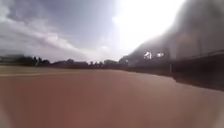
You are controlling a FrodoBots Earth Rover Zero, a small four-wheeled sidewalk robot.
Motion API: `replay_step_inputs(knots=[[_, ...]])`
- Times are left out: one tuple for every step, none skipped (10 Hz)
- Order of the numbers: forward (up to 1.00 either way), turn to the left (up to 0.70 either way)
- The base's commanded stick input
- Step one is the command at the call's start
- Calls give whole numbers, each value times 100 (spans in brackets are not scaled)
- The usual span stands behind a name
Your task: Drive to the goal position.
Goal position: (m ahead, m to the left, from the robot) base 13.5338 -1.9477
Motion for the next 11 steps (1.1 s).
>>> replay_step_inputs(knots=[[70, 0], [70, 0], [70, 0], [70, 0], [70, 0], [70, 0], [70, 0], [70, 0], [70, 0], [70, 0], [70, 0]])
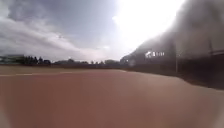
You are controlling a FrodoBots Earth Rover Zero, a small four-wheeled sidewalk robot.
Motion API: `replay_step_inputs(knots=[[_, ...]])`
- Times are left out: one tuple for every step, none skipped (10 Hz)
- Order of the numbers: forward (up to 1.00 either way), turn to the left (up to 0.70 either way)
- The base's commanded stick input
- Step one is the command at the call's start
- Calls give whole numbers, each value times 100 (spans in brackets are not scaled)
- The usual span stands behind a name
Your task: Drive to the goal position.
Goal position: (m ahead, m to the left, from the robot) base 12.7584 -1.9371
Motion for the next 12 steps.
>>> replay_step_inputs(knots=[[70, 0], [70, 0], [70, 0], [70, 0], [70, 0], [70, 0], [70, 0], [70, 0], [70, 0], [70, 0], [70, 0], [70, 0]])
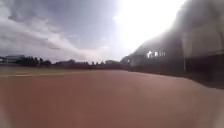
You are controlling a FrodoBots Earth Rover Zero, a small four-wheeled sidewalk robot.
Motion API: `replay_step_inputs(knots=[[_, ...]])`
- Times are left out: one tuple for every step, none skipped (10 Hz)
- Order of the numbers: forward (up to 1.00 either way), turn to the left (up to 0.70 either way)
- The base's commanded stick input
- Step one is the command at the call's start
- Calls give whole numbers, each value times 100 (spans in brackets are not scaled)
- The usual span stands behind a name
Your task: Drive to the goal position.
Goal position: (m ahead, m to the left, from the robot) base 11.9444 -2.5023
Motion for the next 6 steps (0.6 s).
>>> replay_step_inputs(knots=[[70, 0], [70, 0], [70, 0], [70, 0], [70, 0], [70, 0]])
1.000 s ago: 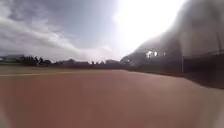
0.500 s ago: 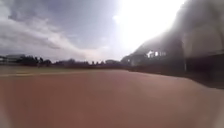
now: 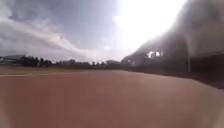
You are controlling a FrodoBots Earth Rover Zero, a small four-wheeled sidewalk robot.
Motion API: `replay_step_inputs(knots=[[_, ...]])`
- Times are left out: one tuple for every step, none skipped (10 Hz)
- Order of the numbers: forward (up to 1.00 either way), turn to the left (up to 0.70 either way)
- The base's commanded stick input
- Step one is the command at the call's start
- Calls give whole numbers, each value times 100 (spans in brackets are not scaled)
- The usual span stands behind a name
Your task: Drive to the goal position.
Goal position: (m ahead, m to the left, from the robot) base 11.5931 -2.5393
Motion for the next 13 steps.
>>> replay_step_inputs(knots=[[70, 0], [70, 0], [70, 0], [70, 0], [70, 0], [70, 0], [70, 0], [70, 0], [70, -35], [70, -35], [70, -35], [70, -35], [70, -35]])
